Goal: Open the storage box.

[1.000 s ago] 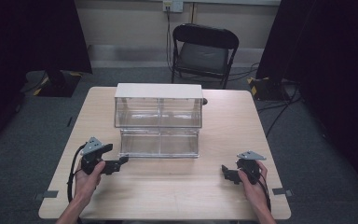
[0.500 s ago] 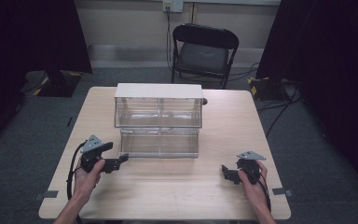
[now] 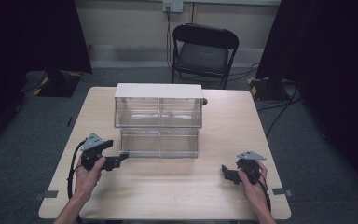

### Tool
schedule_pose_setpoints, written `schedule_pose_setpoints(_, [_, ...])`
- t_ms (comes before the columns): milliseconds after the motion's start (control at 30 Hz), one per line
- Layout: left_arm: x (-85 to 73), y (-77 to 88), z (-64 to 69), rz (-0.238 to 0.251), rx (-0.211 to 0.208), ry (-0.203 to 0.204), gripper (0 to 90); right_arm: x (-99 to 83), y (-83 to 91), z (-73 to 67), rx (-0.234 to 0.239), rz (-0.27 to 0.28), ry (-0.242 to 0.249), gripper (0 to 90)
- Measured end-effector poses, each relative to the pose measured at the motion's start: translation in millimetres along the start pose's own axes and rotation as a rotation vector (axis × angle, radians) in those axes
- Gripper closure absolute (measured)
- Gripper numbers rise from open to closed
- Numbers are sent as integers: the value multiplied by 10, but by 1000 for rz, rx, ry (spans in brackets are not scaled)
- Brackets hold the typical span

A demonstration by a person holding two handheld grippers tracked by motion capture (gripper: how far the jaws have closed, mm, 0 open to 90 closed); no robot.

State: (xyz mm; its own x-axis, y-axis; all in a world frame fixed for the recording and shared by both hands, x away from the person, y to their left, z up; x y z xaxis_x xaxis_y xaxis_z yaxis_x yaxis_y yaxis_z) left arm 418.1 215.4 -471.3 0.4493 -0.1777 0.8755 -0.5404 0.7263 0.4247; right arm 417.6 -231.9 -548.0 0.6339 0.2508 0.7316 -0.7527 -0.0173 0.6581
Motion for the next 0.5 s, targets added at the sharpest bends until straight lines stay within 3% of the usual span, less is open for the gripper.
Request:
schedule_pose_setpoints(133, [22,-48,-41,4,7,17,158,0,0,0,0,0,1,106])
schedule_pose_setpoints(233, [20,-47,-61,-8,16,7,158,0,0,0,0,1,1,106])
schedule_pose_setpoints(333, [26,-66,-58,5,-5,22,154,0,0,0,0,0,0,106])
schedule_pose_setpoints(400, [42,-70,-59,-6,-8,2,154,0,0,1,0,1,1,105])
schedule_pose_setpoints(500, [58,-80,-43,4,-13,5,155,0,0,0,0,1,1,106])
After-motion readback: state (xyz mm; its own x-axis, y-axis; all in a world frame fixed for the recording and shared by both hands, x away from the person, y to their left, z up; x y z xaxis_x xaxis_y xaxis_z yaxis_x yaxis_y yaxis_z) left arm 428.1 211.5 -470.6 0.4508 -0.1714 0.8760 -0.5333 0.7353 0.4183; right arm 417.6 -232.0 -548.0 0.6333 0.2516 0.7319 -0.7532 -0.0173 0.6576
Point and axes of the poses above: each handheld gripper's, and its own axes: y roughly backward along the jaws, x roughly out of its top, z roughly to its right, the point moved 7 cm from there along -y, roughly forward along the jaws, and after that the axes turned 14 degrees about -x, right-handed, at the moved point
